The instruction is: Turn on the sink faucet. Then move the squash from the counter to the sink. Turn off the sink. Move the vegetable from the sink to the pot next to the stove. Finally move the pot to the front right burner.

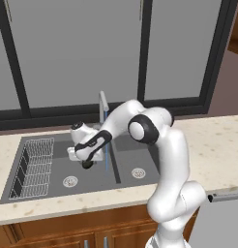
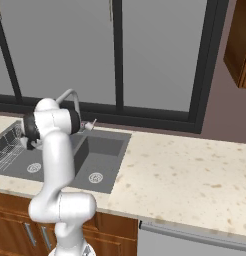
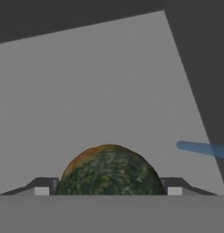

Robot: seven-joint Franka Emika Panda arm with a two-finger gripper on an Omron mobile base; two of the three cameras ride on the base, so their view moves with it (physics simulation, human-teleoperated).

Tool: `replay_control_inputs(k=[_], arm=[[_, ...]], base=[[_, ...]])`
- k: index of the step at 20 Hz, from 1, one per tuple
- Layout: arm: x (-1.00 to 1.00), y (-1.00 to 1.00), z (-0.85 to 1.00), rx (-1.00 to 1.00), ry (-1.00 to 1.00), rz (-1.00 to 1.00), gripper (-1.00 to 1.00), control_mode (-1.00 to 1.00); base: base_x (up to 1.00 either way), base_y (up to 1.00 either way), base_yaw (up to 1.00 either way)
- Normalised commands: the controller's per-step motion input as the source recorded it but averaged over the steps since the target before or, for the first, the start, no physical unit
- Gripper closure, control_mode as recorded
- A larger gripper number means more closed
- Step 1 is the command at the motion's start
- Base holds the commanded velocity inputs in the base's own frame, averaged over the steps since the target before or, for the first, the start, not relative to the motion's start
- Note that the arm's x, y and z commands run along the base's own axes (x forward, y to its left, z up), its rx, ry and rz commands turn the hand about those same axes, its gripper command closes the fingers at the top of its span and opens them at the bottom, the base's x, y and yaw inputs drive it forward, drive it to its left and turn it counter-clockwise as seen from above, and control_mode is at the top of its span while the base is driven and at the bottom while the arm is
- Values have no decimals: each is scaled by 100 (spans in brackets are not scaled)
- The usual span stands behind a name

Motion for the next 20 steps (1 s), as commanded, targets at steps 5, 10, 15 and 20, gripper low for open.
replay_control_inputs(k=[5,10,15,20], arm=[[26,7,-25,0,0,0,100,-100],[25,9,-23,0,0,0,100,-100],[9,7,-21,-1,0,0,100,-100],[1,2,-23,0,0,0,100,-100]], base=[[0,0,0],[0,0,0],[0,0,0],[0,0,0]])
